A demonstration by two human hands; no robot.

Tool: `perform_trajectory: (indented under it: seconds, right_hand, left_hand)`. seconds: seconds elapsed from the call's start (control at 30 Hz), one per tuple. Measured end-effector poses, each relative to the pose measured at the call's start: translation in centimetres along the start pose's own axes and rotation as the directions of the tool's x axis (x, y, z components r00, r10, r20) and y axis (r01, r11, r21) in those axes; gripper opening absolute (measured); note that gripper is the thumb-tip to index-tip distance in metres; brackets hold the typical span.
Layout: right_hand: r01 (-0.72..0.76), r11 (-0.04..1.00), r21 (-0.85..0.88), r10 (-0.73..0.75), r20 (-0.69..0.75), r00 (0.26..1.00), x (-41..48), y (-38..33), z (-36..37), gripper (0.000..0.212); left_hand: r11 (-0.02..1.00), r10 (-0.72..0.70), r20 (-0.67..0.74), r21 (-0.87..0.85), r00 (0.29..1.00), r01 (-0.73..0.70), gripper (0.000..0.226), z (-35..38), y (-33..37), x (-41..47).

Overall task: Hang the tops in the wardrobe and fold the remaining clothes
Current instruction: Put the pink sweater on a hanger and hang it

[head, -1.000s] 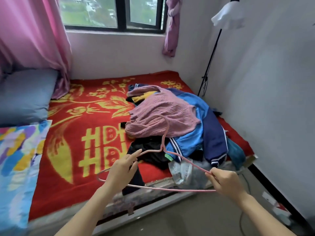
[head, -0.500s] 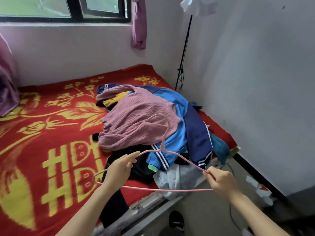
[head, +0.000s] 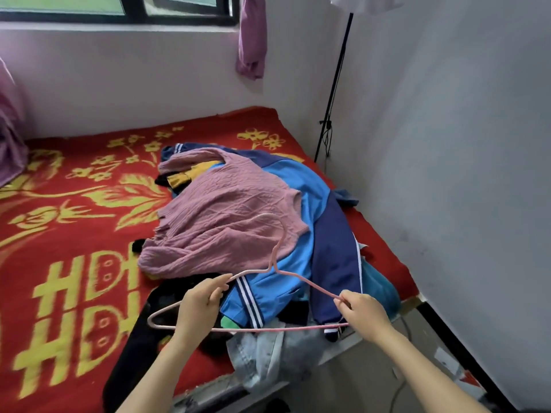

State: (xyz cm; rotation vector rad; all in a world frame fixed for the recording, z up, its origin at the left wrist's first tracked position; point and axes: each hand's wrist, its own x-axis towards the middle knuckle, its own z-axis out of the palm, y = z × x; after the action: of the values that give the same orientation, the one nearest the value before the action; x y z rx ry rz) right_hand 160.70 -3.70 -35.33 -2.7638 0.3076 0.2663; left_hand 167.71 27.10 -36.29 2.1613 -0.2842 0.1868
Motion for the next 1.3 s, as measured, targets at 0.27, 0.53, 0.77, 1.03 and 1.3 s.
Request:
perform_trajectory:
  seconds: [0.27, 0.53, 0.77, 1.03, 1.3]
  right_hand:
    - [0.038, 0.991, 0.128, -0.059, 0.166, 0.984, 3.0, -2.3, 1.2, 0.037]
    - [-0.018, 0.972, 0.233, -0.025, 0.179, 0.984, 6.3, -6.4, 0.9, 0.023]
    - [0.106, 0.97, 0.218, -0.122, 0.06, 0.991, 9.3, -9.9, 0.0, 0.02]
    - [0.092, 0.94, 0.329, -0.132, 0.099, 0.986, 12.3, -9.4, 0.6, 0.024]
    - [0.077, 0.9, 0.43, -0.162, 0.164, 0.973, 17.7, -4.4, -0.9, 0.027]
  left_hand:
    - [0.995, 0.071, 0.071, 0.07, 0.995, -0.076, 0.037, 2.5, -0.4, 0.8]
    - [0.994, 0.058, 0.041, 0.086, 0.997, -0.062, 0.033, 1.3, -2.9, 5.2]
    - [0.986, 0.146, 0.087, 0.072, 0.986, -0.152, 0.031, 2.9, -3.1, 6.6]
    - [0.978, 0.146, 0.144, 0.13, 0.979, -0.165, 0.027, 4.8, -3.0, 8.6]
    - [0.971, 0.111, 0.069, 0.204, 0.991, -0.123, 0.023, 8.8, -1.2, 11.3]
